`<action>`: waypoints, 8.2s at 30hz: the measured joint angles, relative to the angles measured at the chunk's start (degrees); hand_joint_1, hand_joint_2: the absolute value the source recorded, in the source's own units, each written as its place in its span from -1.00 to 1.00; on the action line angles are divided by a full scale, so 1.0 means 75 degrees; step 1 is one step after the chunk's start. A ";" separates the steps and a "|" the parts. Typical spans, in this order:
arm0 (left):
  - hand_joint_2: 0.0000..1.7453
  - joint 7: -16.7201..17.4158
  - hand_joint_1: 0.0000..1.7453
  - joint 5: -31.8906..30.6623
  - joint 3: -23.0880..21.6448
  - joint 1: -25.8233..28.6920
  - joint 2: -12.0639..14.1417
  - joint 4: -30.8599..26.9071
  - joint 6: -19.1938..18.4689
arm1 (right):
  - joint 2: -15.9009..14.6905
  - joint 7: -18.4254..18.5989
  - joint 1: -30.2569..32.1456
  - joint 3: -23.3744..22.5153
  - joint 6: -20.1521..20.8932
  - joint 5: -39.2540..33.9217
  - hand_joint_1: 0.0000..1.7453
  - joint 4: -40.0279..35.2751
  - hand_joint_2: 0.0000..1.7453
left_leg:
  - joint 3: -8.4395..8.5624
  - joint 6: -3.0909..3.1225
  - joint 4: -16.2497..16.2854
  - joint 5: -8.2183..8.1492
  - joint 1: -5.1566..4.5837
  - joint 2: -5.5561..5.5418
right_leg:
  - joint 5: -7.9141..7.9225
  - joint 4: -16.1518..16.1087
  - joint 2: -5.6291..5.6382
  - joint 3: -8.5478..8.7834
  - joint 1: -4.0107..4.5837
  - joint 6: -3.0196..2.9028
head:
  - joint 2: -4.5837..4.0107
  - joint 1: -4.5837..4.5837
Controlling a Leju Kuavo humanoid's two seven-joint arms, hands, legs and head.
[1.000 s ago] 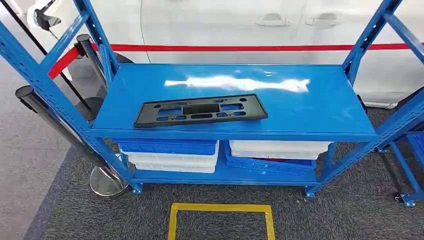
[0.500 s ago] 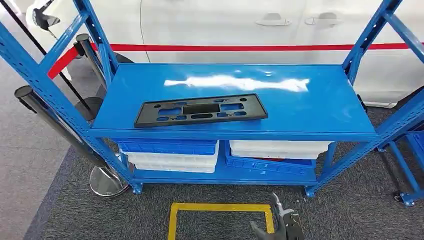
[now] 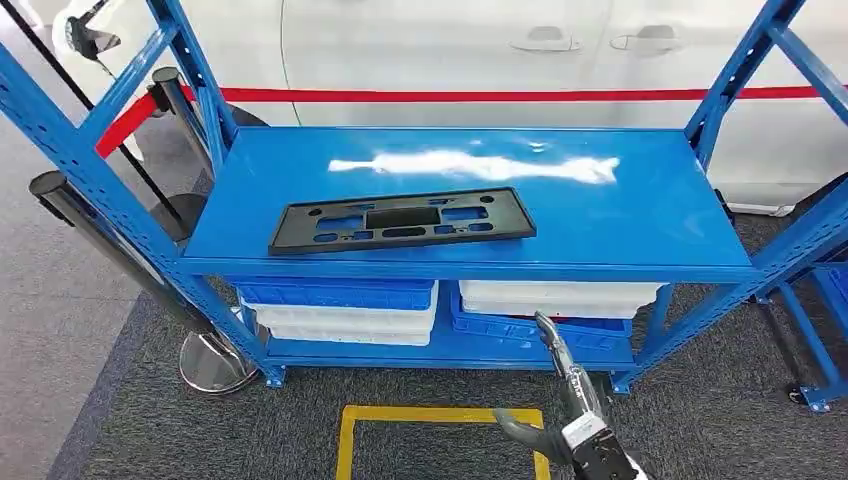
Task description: Take the parts from the cabinet and place them on the table.
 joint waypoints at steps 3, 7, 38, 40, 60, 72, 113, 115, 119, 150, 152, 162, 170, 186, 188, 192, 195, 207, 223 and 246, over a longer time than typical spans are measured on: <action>-1.00 -0.0096 -1.00 -0.0194 0.0139 -0.0036 -0.0003 0.0044 -0.0020 | -0.0194 -0.0044 -0.0028 0.0171 0.0012 0.0434 -1.00 -0.0603 1.00 | -0.0008 0.0004 0.0013 -0.0001 -0.0005 -0.0002 | 0.0010 -0.0006 0.0001 -0.0004 -0.0038 0.0014 | 0.0000 -0.0003; -1.00 -0.0227 -1.00 -0.0498 0.0332 -0.0071 -0.0003 0.0085 -0.0050 | -0.0391 -0.0012 -0.0070 0.0446 0.0061 0.0921 -1.00 -0.1343 1.00 | -0.0026 0.0022 0.0020 0.0002 -0.0029 -0.0002 | 0.0020 -0.0006 -0.0001 -0.0010 -0.0060 0.0031 | 0.0000 -0.0006; -1.00 -0.0606 -1.00 -0.1387 0.0976 -0.0200 -0.0099 0.0259 -0.0431 | -0.0183 0.2684 -0.0775 0.2075 -0.1297 0.7198 -1.00 -0.0797 1.00 | -0.1194 -0.0128 0.2158 -0.0748 0.0015 -0.0001 | 0.0267 -0.0071 -0.0085 -0.0269 -0.0073 -0.0129 | 0.0000 -0.0015; -1.00 -0.0676 -1.00 -0.1425 0.0976 -0.0183 -0.0050 0.0259 -0.0487 | -0.0076 0.2879 -0.0901 0.2150 -0.1492 0.7657 -1.00 -0.0539 1.00 | -0.0710 -0.0116 0.1005 -0.0026 0.0028 0.0005 | 0.0237 -0.0036 -0.0075 -0.0255 -0.0086 -0.0099 | -0.0003 -0.0012; -1.00 -0.1133 -1.00 -0.1809 0.0970 -0.0043 0.0012 0.0256 -0.1731 | 0.1136 0.4150 -0.1845 0.2509 -0.2757 1.0255 -1.00 0.1583 1.00 | -0.0378 0.0227 0.0004 0.0269 -0.0147 -0.0009 | 0.0201 -0.0022 -0.0063 -0.0318 0.0155 -0.0120 | 0.0000 0.0012; -1.00 -0.1169 -1.00 -0.1789 0.0976 -0.0003 0.0189 0.0230 -0.1990 | 0.1621 0.3818 -0.1913 0.2389 -0.2763 1.0226 -1.00 0.2038 1.00 | -0.0718 -0.0125 0.0263 0.0635 0.0065 0.0050 | -0.0082 -0.0160 -0.0074 0.0170 0.0011 -0.0110 | 0.0000 -0.0055; -1.00 -0.1087 -1.00 -0.2206 0.1031 0.0001 0.0134 0.0134 -0.1955 | 0.1752 0.3640 -0.2228 0.1850 -0.2241 0.9436 -1.00 0.2350 1.00 | -0.0426 0.0316 0.0049 0.0328 0.0008 0.0023 | -0.0771 0.2182 -0.0003 -0.1425 0.0072 0.0089 | 0.0000 0.0073; -1.00 -0.1087 -1.00 -0.2206 0.1031 0.0003 0.0134 0.0131 -0.1961 | 0.1749 0.3640 -0.2242 0.1821 -0.2209 0.9430 -1.00 0.2405 1.00 | -0.0402 0.0319 0.0050 0.0313 -0.0002 0.0012 | -0.0471 0.2130 -0.0002 -0.1474 0.0075 0.0064 | 0.0000 0.0073; -1.00 -0.1090 -1.00 -0.2241 0.1031 -0.0015 0.0119 0.0131 -0.1982 | 0.1752 0.3646 -0.2434 0.1792 -0.2119 0.9386 -1.00 0.2449 1.00 | -0.0335 0.0233 0.0070 0.0240 -0.0075 -0.0011 | 0.0401 0.0066 -0.0001 -0.0491 0.0174 -0.0145 | 0.0000 0.0067; -1.00 -0.0950 -1.00 -0.2634 0.1087 -0.0111 0.0239 0.0131 -0.2034 | 0.1959 0.4056 -0.3698 0.1378 -0.1323 0.9736 -1.00 0.4159 1.00 | -0.0402 0.0327 -0.0039 0.0408 -0.0019 0.0016 | -0.0033 0.0577 -0.0015 -0.0727 0.0121 0.0020 | 0.0000 0.0056; -1.00 -0.0950 -1.00 -0.2634 0.1087 -0.0113 0.0239 0.0131 -0.2034 | 0.1959 0.4060 -0.3721 0.1378 -0.1320 0.9739 -1.00 0.4180 1.00 | -0.0405 0.0330 -0.0039 0.0410 -0.0020 0.0016 | -0.0110 0.0710 -0.0014 -0.0792 0.0114 0.0026 | 0.0000 0.0058; -1.00 -0.0947 -1.00 -0.2812 0.1154 -0.0117 0.0265 0.0134 -0.2008 | 0.2192 0.4508 -0.4715 0.1067 -0.1131 0.9858 1.00 0.5963 1.00 | -0.1455 -0.0111 0.2303 -0.0652 -0.0008 0.0002 | 0.0462 -0.0149 -0.0045 -0.0400 0.0106 -0.0305 | 0.0000 0.0003; -1.00 -0.0924 -1.00 -0.2861 0.1168 -0.0106 0.0274 0.0134 -0.2008 | 0.2192 0.4468 -0.4826 0.0845 -0.1102 0.9710 1.00 0.6068 1.00 | -0.0420 0.0127 0.0053 0.0352 -0.0080 -0.0006 | 0.0412 -0.0055 -0.0015 -0.0411 0.0137 -0.0104 | 0.0000 0.0012; -1.00 -0.0915 -1.00 -0.2864 0.1206 -0.0121 0.0239 0.0134 -0.2043 | 0.2096 0.4206 -0.4704 0.0763 -0.1253 0.9597 1.00 0.5946 1.00 | -0.0340 -0.0015 -0.0094 0.0431 -0.0013 -0.0007 | 0.0405 -0.0115 -0.0036 -0.0371 0.0072 -0.0130 | 0.0000 0.0061; -1.00 -0.0912 -1.00 -0.2864 0.1221 -0.0110 0.0224 0.0137 -0.2043 | 0.2107 0.4001 -0.4623 0.0702 -0.1390 0.9313 1.00 0.5812 1.00 | -0.0472 -0.0049 0.0274 0.0140 0.0018 0.0011 | 0.0462 -0.0207 -0.0065 -0.0304 0.0036 -0.0247 | 0.0000 0.0029; -1.00 -0.0897 -1.00 -0.2864 0.1288 -0.0096 0.0227 0.0137 -0.2037 | 0.2110 0.3873 -0.4441 0.0664 -0.1463 0.9173 1.00 0.5686 1.00 | -0.1388 -0.0123 0.2313 -0.0727 0.0032 0.0011 | 0.0463 -0.0197 -0.0068 -0.0320 0.0083 -0.0285 | 0.0000 0.0003; -1.00 -0.0895 -1.00 -0.2864 0.1334 -0.0085 0.0227 0.0137 -0.2037 | 0.2110 0.3867 -0.4405 0.0650 -0.1425 0.9168 1.00 0.5584 1.00 | -0.0812 -0.0100 0.1122 0.0040 0.0032 0.0014 | 0.0450 -0.0162 -0.0040 -0.0300 0.0085 -0.0266 | 0.0000 0.0003; -1.00 -0.0819 -1.00 -0.2733 0.1600 -0.0066 0.0154 0.0134 -0.1883 | 0.2241 0.2144 -0.3071 0.0685 -0.1696 0.4856 1.00 0.2450 1.00 | -0.0382 0.0323 -0.0089 0.0430 0.0024 0.0022 | -0.0738 0.2193 -0.0012 -0.1472 0.0072 0.0150 | 0.0000 0.0087; -1.00 -0.0769 -1.00 -0.2625 0.2101 -0.0062 0.0076 0.0137 -0.1647 | 0.1384 0.0670 -0.1845 0.0929 -0.2019 0.0922 1.00 -0.2267 1.00 | -0.1407 -0.0080 0.2330 -0.0752 -0.0014 0.0010 | 0.0388 -0.0189 -0.0044 -0.0306 0.0087 -0.0281 | 0.0000 0.0032; -1.00 -0.0460 -1.00 -0.2145 0.2859 -0.0058 -0.0195 0.0134 -0.1396 | 0.1323 -0.1562 0.1626 0.0938 -0.0073 -0.0546 1.00 -0.2290 1.00 | -0.0255 0.0078 -0.0075 0.0336 -0.0034 -0.0028 | 0.0221 -0.0040 -0.0002 -0.0223 0.0046 0.0020 | 0.0000 0.0082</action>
